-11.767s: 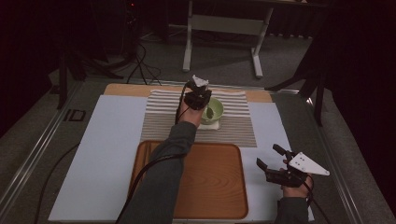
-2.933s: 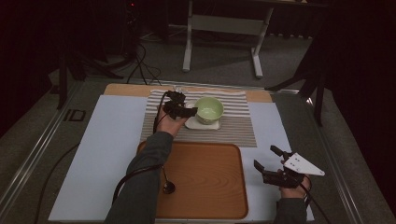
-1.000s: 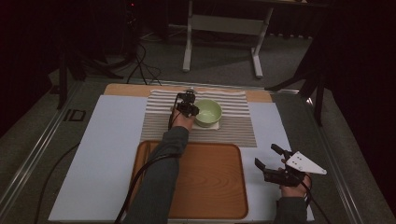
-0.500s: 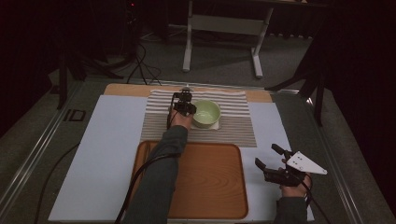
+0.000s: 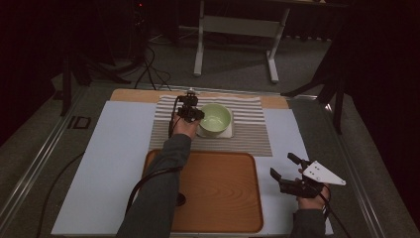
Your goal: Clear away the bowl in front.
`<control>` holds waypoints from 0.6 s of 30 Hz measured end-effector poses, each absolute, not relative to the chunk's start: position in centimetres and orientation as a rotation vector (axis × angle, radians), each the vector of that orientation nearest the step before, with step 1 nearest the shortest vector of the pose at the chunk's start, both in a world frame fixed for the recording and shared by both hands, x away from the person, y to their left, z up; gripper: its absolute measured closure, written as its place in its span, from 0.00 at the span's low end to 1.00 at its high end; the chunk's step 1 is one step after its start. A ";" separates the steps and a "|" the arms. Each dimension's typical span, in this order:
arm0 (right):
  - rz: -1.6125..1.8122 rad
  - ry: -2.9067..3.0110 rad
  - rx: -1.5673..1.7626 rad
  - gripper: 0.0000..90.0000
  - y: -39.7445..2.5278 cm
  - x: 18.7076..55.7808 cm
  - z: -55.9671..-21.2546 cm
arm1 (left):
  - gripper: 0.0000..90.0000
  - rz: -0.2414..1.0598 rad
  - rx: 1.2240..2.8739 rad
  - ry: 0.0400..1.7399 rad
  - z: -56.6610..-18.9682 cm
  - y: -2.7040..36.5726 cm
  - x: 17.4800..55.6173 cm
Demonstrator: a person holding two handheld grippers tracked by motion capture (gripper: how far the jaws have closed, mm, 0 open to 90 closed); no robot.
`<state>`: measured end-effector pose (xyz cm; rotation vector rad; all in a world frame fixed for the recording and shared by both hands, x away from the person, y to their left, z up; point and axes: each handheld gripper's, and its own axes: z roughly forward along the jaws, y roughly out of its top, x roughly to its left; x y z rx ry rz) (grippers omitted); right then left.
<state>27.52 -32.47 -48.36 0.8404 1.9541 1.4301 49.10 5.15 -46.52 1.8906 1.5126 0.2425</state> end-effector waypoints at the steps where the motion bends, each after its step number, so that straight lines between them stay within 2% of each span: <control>1: 1.430 1.954 0.840 0.15 -32.5 27.5 -48.4 | 0.93 0.240 1.893 1.509 -46.4 5.3 48.8; 18: 1.417 1.965 0.831 0.15 -32.2 27.5 -48.4 | 0.93 0.199 1.927 1.425 -45.2 7.2 45.0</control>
